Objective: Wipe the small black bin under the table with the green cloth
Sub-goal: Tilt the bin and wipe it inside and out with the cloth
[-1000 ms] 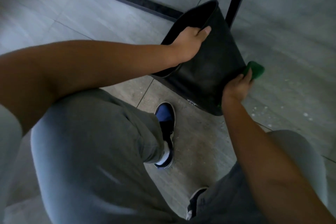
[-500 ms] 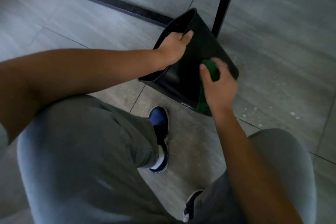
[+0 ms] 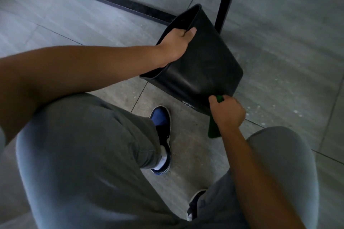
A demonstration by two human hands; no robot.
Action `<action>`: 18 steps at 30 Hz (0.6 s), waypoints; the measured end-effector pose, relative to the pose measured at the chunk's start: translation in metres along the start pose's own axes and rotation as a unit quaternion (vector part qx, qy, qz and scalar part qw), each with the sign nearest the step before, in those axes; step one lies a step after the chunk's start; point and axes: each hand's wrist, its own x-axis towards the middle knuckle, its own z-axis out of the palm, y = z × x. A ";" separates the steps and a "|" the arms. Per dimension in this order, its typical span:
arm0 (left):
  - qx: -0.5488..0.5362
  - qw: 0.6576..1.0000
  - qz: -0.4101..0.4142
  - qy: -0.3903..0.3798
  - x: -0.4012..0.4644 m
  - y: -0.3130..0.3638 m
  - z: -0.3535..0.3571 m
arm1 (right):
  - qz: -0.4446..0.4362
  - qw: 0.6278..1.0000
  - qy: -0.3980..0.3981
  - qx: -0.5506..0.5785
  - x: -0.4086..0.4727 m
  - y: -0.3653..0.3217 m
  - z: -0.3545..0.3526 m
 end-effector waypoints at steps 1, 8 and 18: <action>0.002 1.000 0.002 -0.005 0.000 0.001 0.001 | 0.020 0.999 -0.024 -0.008 0.000 0.003 -0.005; -0.061 0.982 -0.020 -0.178 -0.006 -0.002 -0.008 | 0.080 0.967 -0.026 0.242 0.008 -0.005 -0.034; 0.442 0.776 -0.052 -0.447 -0.020 -0.008 -0.038 | 0.190 0.889 -0.006 0.416 0.014 0.008 -0.056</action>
